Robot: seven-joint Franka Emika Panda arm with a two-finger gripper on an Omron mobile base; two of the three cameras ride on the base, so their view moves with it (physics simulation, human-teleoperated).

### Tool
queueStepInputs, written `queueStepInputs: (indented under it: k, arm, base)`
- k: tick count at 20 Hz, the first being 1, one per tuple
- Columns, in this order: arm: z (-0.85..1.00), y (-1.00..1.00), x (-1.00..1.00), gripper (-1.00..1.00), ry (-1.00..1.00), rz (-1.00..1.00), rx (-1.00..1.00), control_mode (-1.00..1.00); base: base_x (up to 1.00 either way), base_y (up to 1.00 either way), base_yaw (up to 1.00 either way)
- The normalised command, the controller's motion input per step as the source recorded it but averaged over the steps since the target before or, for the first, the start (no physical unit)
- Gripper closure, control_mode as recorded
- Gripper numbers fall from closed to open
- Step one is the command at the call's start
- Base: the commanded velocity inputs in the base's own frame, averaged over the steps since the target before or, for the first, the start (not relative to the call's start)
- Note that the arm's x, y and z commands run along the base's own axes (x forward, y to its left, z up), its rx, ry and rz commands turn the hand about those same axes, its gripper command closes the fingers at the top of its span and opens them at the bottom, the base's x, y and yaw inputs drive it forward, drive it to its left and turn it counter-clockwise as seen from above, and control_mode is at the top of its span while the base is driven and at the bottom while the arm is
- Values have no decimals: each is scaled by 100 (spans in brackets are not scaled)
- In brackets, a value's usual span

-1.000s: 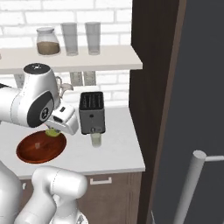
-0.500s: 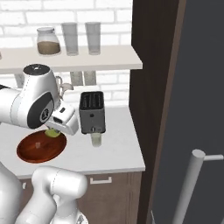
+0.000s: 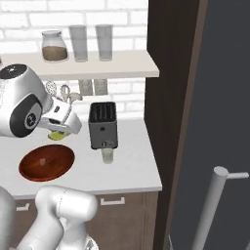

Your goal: Grab a lemon wedge from the fridge and one ice cube from the ice bowl, and put them in the glass of lemonade.

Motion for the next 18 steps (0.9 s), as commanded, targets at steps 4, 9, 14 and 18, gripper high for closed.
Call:
queueStepInputs:
  k: [4, 9, 14, 18]
  arm:
    - [-46, -51, 94, 100, 0, 1, 0, -100]
    - [-46, -45, 90, 100, 5, 2, 2, -100]
    - [-24, -4, 58, 100, 17, 6, 0, -100]
    - [-40, 0, 68, 100, 11, 0, 0, -100]
  base:
    - [0, 0, 0]
    - [0, 0, 0]
    - [0, 0, 0]
    - [0, 0, 0]
